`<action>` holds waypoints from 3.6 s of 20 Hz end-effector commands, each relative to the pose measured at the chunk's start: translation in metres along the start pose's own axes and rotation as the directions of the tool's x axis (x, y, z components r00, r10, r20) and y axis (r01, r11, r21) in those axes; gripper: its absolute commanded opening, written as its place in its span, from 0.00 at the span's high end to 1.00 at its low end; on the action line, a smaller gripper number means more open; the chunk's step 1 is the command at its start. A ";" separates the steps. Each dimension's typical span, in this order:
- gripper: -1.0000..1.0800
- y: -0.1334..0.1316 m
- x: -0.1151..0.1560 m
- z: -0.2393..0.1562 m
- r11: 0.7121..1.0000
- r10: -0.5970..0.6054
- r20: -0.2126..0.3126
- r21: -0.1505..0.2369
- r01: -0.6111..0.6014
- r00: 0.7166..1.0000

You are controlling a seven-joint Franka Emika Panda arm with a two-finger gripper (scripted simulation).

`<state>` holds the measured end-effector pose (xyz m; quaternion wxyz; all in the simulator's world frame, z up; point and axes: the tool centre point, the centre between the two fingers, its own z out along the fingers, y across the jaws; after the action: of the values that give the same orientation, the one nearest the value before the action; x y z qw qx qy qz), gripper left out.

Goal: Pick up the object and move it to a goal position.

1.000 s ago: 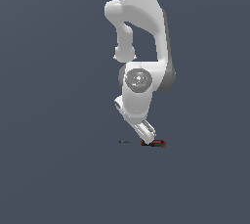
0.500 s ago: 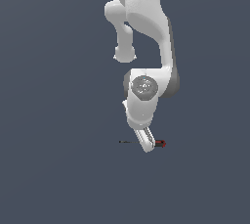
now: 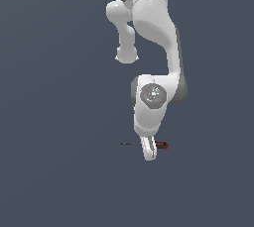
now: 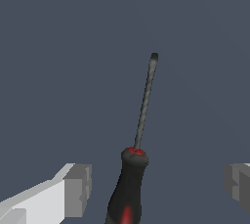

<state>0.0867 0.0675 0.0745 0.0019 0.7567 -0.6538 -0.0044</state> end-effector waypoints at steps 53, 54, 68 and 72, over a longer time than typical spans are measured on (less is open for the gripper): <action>1.00 -0.010 0.004 0.040 0.985 0.174 -0.002 0.009 -0.174 0.985; 1.00 -0.010 0.009 0.034 0.985 0.174 -0.002 0.009 -0.174 0.985; 1.00 -0.005 0.101 -0.088 0.984 0.175 -0.002 0.009 -0.175 0.984; 1.00 -0.004 0.128 -0.123 0.984 0.175 -0.003 0.009 -0.175 0.985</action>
<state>0.1097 -0.0484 0.1831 0.0002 0.6961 -0.7180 -0.0003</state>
